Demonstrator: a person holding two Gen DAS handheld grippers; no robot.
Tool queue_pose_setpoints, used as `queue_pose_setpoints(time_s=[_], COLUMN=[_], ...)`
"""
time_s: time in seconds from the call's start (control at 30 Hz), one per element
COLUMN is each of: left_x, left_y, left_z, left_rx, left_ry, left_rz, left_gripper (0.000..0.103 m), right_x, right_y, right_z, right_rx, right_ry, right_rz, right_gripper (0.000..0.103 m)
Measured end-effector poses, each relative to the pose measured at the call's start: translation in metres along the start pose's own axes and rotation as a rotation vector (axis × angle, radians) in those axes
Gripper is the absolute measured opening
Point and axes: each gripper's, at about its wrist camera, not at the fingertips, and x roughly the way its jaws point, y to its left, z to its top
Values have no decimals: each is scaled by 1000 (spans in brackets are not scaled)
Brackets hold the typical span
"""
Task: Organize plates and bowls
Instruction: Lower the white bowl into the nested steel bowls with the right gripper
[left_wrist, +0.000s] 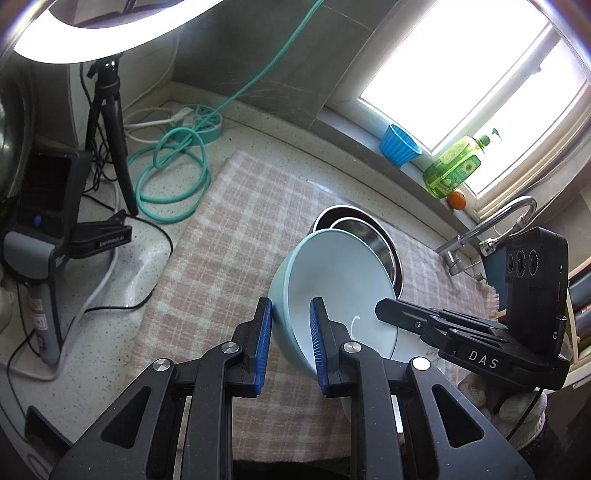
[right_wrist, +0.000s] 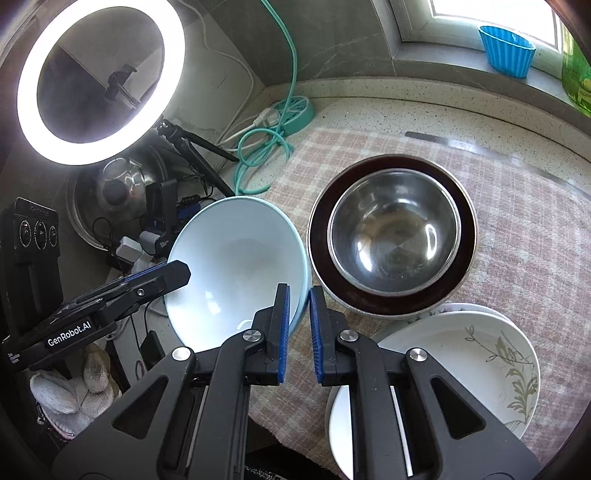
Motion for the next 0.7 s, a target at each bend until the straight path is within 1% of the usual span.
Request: queue_pose_setpoints(time_s=[0.17, 0.37, 0.53, 0.7], left_x=[7, 30, 49, 68], left_y=[-15, -32, -48, -56], left_z=[16, 31, 40, 46], left_rx=[31, 59, 92, 99], left_ry=[-11, 11, 30, 61], left_rz=[-14, -27, -31, -31], left_gripper=[19, 19, 19, 19], right_x=[-13, -19, -20, -16], right_y=[-11, -31, -52, -68], right_z=[12, 26, 34, 38], right_rx=[15, 40, 63, 78], right_ry=[-31, -54, -54, -44], right_rz=[-17, -57, -90, -115], right_gripper=[11, 11, 11, 11])
